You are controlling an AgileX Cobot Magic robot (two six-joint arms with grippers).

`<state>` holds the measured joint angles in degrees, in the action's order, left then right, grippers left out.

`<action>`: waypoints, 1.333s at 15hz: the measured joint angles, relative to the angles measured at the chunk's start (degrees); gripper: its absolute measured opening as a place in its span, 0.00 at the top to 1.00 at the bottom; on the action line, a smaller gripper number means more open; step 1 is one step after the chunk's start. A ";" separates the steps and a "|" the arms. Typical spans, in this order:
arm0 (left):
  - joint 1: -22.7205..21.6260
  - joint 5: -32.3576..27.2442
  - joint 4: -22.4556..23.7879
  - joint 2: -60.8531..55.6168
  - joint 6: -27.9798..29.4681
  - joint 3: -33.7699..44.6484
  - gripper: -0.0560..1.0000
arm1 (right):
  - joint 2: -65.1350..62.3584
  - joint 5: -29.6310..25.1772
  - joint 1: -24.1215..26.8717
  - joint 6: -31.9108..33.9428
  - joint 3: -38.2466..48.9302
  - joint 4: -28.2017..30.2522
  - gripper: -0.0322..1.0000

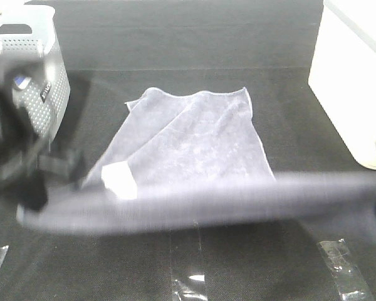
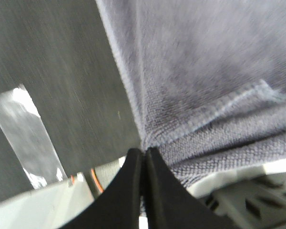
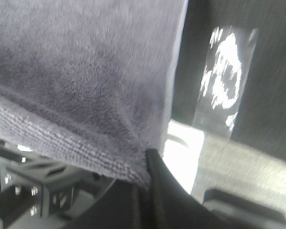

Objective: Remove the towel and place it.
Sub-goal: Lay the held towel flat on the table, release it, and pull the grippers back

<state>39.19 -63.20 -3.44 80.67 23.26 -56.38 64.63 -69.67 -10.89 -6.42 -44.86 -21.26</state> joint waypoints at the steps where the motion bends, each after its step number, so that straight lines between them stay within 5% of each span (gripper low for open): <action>1: 1.83 0.74 -0.29 -0.06 1.60 2.46 0.95 | -1.55 0.00 0.00 0.00 2.41 -0.34 0.97; 7: 15.58 1.55 -0.40 -0.11 11.40 9.00 0.95 | -6.19 -0.11 0.00 0.00 12.66 -0.40 0.97; 10: 16.84 1.49 -0.74 -0.11 13.92 9.28 0.95 | -6.19 -0.11 0.06 0.00 13.46 -0.11 0.96; 11: 16.84 1.38 -0.69 -0.11 15.30 9.28 0.92 | -6.19 -0.11 0.06 0.00 13.46 0.29 0.90; 12: 16.84 0.06 -0.34 -0.11 16.44 9.34 0.78 | -6.19 -0.11 0.06 0.06 13.46 1.38 0.73; 13: 16.84 0.06 -0.34 -0.11 16.44 9.34 0.78 | -6.19 -0.11 0.06 0.06 13.46 1.38 0.73; 14: 16.84 -0.86 -0.40 -0.11 16.73 9.34 0.45 | -6.19 -0.11 0.06 0.06 13.46 1.95 0.39; 15: 16.84 -0.86 -0.40 -0.11 16.73 9.34 0.45 | -6.19 -0.11 0.06 0.06 13.46 1.95 0.39; 17: 16.84 -0.97 -0.40 -0.11 16.84 9.45 0.24 | -6.19 -0.11 0.06 0.06 13.46 2.01 0.20; 20: 16.84 0.40 -0.06 -0.17 16.84 9.57 0.20 | -6.19 -0.11 0.06 0.06 13.46 2.41 0.16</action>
<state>56.04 -62.80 -3.50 80.50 40.11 -46.81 58.44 -69.79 -10.83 -6.36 -31.40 -18.85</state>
